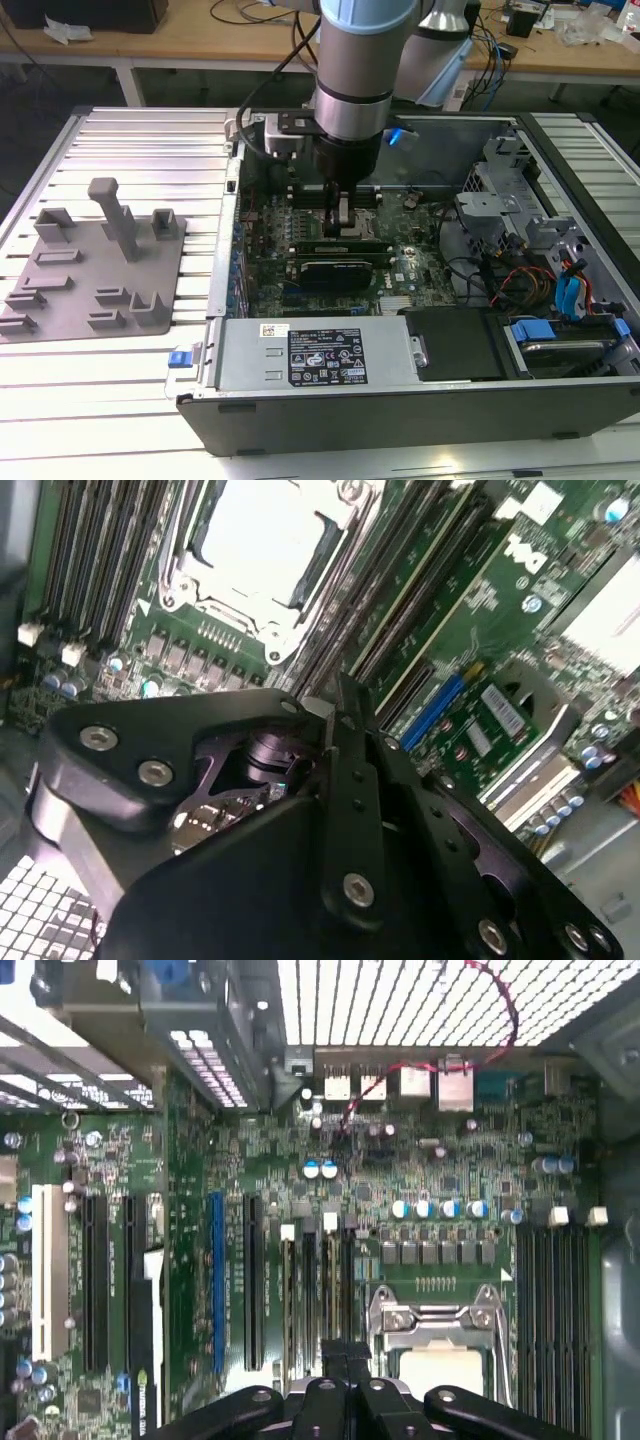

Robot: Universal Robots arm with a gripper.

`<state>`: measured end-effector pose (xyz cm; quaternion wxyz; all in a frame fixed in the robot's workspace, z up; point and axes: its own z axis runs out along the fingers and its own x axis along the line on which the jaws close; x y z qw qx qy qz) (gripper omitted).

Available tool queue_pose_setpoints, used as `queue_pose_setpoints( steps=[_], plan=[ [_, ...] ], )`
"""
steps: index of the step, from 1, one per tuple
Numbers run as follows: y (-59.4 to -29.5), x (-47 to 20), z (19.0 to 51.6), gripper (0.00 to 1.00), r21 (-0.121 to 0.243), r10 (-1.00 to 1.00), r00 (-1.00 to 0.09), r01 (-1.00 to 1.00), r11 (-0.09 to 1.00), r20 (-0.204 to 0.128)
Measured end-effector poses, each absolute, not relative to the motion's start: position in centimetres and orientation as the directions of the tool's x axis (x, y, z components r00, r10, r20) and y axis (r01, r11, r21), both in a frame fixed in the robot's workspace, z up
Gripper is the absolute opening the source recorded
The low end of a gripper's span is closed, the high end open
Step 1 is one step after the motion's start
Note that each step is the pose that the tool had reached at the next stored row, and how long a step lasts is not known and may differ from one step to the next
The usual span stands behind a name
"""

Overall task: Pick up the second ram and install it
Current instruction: 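Press down the second ram until it locks into place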

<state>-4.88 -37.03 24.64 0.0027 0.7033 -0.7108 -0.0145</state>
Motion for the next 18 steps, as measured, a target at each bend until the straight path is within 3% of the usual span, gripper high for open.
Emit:
queue_pose_setpoints(
  steps=[18],
  plan=[
    [-36.9,-5.7,23.1,0.08,0.024,-1.000,-0.011,-1.000,0.010,-0.017]
  ],
)
